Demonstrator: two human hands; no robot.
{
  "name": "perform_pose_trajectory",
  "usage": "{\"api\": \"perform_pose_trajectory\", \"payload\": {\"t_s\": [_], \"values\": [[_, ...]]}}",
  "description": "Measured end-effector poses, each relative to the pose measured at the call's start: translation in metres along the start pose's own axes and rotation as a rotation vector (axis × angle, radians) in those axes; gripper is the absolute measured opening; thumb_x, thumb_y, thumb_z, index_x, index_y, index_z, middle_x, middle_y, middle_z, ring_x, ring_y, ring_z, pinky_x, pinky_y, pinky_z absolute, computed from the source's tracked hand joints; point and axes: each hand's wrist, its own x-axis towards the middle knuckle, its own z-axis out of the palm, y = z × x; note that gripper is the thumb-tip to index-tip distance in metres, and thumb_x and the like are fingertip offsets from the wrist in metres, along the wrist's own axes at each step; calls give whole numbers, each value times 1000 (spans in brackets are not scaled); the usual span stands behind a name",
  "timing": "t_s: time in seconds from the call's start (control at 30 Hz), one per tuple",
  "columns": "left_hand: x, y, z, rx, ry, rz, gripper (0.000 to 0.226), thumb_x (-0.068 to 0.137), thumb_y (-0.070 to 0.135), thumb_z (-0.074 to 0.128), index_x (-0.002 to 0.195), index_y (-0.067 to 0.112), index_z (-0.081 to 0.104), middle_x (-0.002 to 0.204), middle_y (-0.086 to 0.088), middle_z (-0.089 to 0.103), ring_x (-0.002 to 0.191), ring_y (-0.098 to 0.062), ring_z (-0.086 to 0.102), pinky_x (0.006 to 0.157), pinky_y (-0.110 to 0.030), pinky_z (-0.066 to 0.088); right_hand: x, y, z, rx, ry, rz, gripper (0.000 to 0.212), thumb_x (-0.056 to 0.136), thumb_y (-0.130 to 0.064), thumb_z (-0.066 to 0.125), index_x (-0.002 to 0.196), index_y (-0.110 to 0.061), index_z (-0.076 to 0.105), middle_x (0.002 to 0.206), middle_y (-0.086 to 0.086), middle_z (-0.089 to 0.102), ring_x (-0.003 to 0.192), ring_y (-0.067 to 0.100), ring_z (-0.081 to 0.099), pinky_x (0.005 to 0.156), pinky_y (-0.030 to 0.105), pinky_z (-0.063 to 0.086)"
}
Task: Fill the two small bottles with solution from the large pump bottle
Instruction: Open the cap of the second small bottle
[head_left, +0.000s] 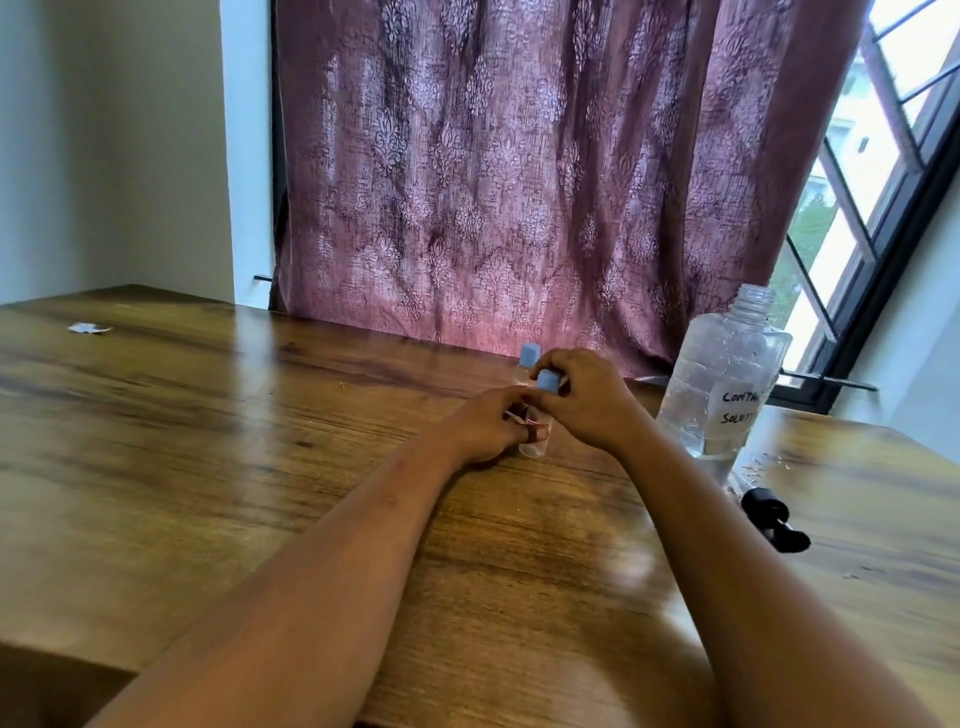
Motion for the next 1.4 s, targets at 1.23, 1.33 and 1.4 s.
{"api": "perform_pose_trajectory", "payload": {"t_s": [1.23, 1.33, 1.4], "values": [[2, -3, -4, 126, 110, 12, 34, 88, 22, 61, 121, 20, 49, 105, 5, 56, 95, -13, 54, 82, -27, 41, -9, 3, -3, -230, -40, 266, 40, 76, -6, 66, 108, -15, 44, 116, 9, 50, 100, 31, 55, 74, 37, 46], [3, -3, -3, 145, 112, 21, 36, 87, 20, 61, 121, 20, 46, 107, 4, 56, 96, -13, 54, 84, -28, 43, -9, -17, -38, -240, 323, 130, 29, 81, -2, 57, 106, -15, 49, 107, 6, 58, 89, 24, 58, 69, 35, 49], [3, -3, -2, 152, 112, 22, 38, 87, 20, 61, 122, 20, 47, 109, 4, 57, 98, -14, 55, 87, -30, 45, -17, -23, -58, -223, 586, 92, 24, 84, -7, 58, 106, -14, 53, 104, 5, 60, 88, 20, 56, 68, 28, 42]]}}
